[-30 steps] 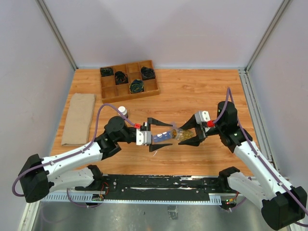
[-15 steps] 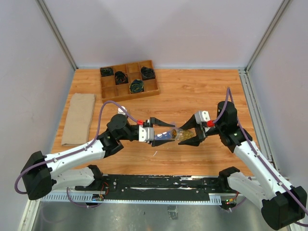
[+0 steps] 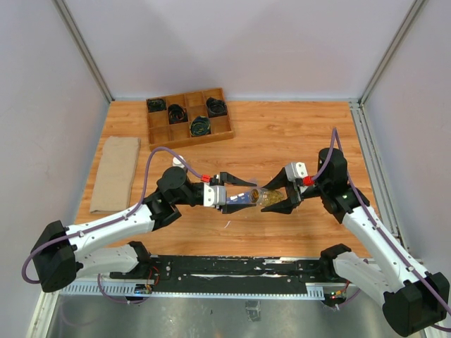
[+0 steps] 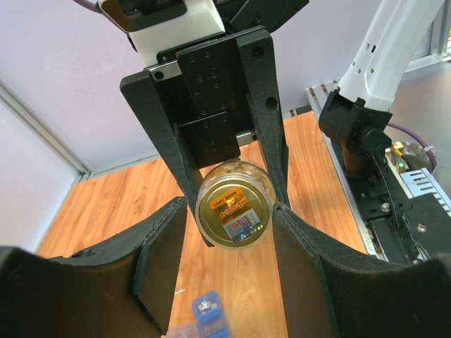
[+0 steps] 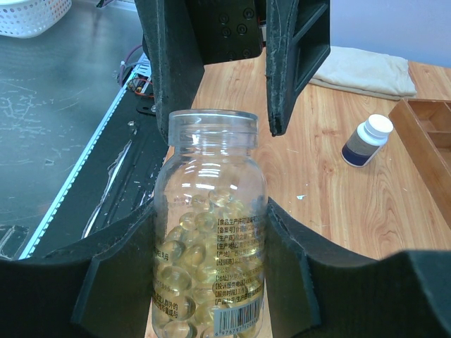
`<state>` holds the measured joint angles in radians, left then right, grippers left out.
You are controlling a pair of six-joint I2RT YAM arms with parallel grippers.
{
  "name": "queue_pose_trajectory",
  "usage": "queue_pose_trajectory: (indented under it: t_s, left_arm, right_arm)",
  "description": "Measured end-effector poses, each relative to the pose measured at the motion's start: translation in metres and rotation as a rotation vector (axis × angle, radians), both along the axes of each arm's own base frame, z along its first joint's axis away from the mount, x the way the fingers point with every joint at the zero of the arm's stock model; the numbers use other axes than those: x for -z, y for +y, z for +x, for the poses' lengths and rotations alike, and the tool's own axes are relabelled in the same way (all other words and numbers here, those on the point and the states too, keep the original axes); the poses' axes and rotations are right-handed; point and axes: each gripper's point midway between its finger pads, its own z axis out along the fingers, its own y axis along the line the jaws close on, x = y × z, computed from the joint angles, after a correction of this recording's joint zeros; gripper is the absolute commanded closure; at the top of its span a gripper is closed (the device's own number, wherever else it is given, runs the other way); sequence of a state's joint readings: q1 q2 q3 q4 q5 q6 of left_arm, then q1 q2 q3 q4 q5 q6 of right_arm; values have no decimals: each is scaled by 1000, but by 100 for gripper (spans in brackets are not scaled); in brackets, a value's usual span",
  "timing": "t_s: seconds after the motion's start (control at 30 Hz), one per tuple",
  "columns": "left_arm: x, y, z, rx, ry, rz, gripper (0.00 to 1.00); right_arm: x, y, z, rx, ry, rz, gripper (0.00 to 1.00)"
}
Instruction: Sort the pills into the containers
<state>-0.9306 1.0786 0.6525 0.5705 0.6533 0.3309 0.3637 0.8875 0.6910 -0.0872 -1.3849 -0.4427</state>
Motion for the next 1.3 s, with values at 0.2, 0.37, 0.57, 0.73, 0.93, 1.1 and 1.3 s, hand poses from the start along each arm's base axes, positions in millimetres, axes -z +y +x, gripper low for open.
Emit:
queue_pose_trajectory:
  t_s: [0.2,0.37,0.57,0.73,0.93,1.1,1.3]
  left_arm:
    - [2,-1,-1,7,4,6,43]
    - [4,-2,0,8,10,9,43]
    - [5,-3,-1,14,22,13,46]
    - [6,-3,-2,18,45,15,59]
    - [6,-3,-4,24,118,13,92]
    - [6,-4,-4,8,240,4,100]
    - [3,-9,2,-118,496,-53,100]
  right_arm:
    - [0,0,0,0,0,0,100]
    - [0,0,0,0,0,0,99]
    - [0,0,0,0,0,0,100]
    - [0,0,0,0,0,0,99]
    - [0,0,0,2,3,-2,99]
    - [3,0,1,13,24,-12,99]
    - [8,0,7,48,56,-34,99]
